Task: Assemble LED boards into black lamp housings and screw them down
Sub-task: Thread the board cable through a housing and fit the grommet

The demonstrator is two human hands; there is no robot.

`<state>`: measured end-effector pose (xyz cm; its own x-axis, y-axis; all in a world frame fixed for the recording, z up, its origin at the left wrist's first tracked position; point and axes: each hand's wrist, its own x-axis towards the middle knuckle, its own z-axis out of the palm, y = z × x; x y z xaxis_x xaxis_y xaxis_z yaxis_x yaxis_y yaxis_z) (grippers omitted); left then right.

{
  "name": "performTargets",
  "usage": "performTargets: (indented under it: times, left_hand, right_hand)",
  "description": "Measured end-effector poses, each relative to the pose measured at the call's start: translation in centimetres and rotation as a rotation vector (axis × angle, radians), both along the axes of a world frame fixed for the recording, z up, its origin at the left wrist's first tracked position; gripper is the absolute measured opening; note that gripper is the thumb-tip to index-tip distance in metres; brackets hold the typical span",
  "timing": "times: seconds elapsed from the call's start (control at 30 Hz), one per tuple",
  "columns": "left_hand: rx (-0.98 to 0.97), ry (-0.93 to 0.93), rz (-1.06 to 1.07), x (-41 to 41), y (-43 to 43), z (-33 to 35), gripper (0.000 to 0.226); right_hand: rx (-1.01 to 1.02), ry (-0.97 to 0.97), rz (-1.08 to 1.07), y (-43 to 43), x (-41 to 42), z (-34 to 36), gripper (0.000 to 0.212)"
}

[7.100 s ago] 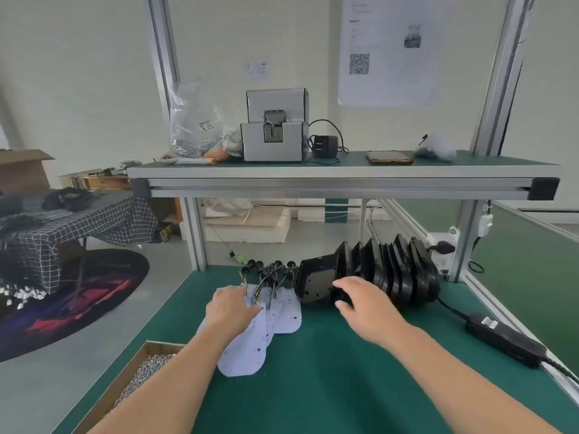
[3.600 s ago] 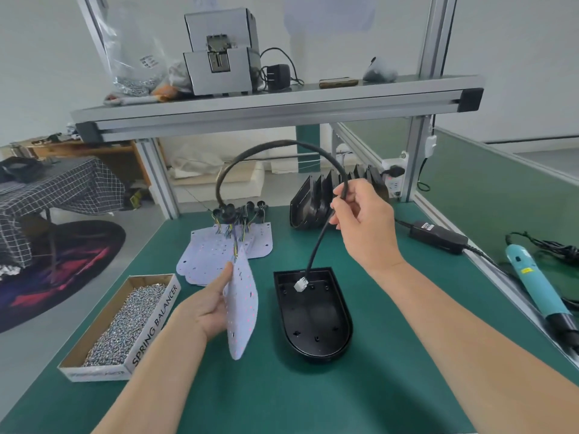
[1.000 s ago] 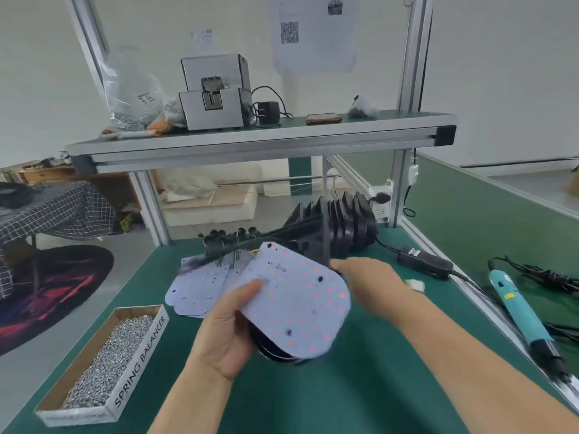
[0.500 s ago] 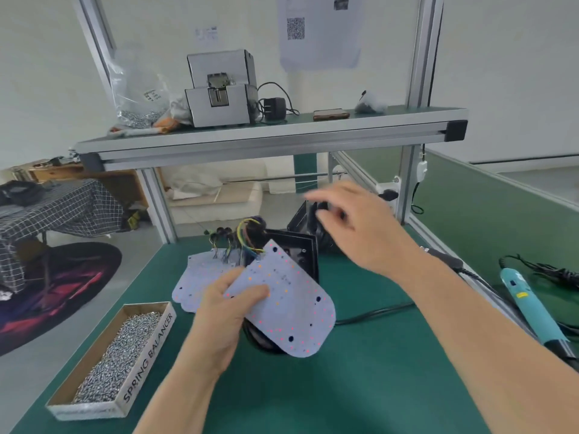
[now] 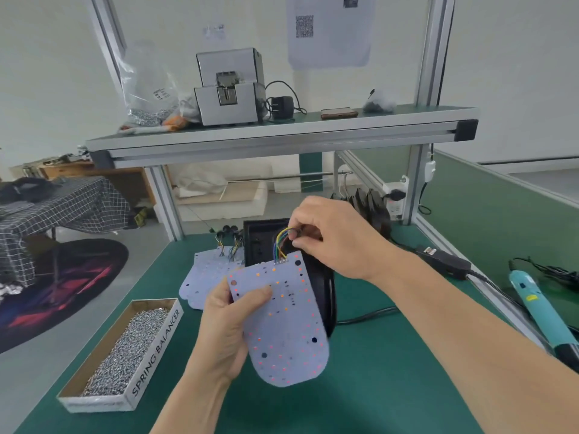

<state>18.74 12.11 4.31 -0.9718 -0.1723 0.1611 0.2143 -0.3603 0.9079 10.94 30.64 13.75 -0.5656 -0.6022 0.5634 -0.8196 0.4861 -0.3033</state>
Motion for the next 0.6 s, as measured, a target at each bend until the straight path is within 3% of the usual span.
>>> performTargets:
  times: [0.2, 0.33, 0.47, 0.6]
  left_hand:
    - [-0.047, 0.033, -0.067, 0.1, 0.3, -0.4, 0.029]
    - [-0.098, 0.032, -0.112, 0.1, 0.3, -0.4, 0.035]
    - [-0.142, 0.013, -0.165, 0.3, 0.4, -1.1, 0.042]
    - [-0.265, 0.05, -0.156, 0.4, 0.6, -0.8, 0.027]
  right_hand:
    - [-0.132, -0.013, 0.012, 0.2, -0.4, -2.8, 0.01]
    - [-0.157, -0.043, 0.053, 0.3, -0.4, -3.8, 0.039]
    - [-0.052, 0.203, 0.003, 0.9, -0.3, -4.3, 0.038]
    - [-0.037, 0.424, -0.153, 1.1, -0.6, -3.9, 0.036]
